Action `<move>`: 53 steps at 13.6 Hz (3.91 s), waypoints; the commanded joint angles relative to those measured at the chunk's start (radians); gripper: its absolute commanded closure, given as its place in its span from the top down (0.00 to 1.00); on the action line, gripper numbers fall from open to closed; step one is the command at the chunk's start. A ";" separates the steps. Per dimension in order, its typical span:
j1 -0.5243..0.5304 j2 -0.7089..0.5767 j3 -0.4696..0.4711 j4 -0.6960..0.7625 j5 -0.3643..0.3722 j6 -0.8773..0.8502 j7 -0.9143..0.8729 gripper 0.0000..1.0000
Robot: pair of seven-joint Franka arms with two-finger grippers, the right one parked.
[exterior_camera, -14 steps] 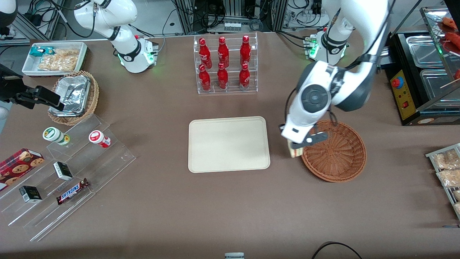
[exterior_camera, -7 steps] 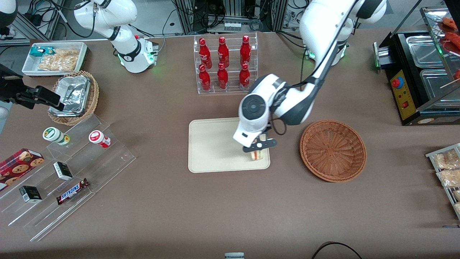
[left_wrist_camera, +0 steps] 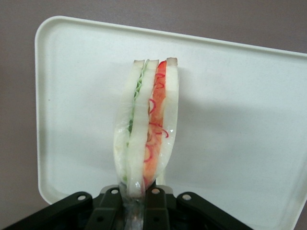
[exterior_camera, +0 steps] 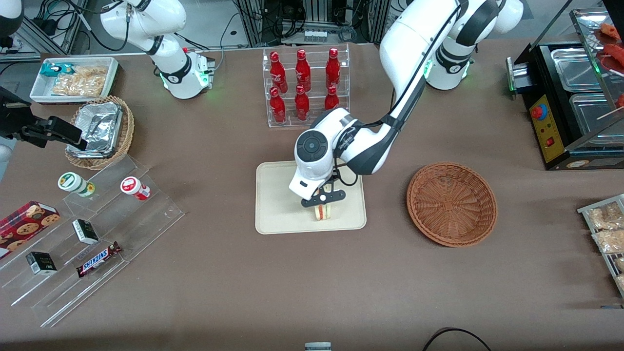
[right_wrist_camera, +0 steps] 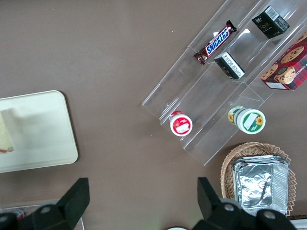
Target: Place sandwich from basket to tray
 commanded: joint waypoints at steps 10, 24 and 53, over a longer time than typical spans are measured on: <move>-0.067 0.052 0.011 0.050 -0.008 0.009 -0.068 0.03; -0.041 -0.158 0.014 -0.010 0.004 -0.063 -0.049 1.00; 0.727 -0.853 -0.001 -0.297 0.009 -0.626 0.978 1.00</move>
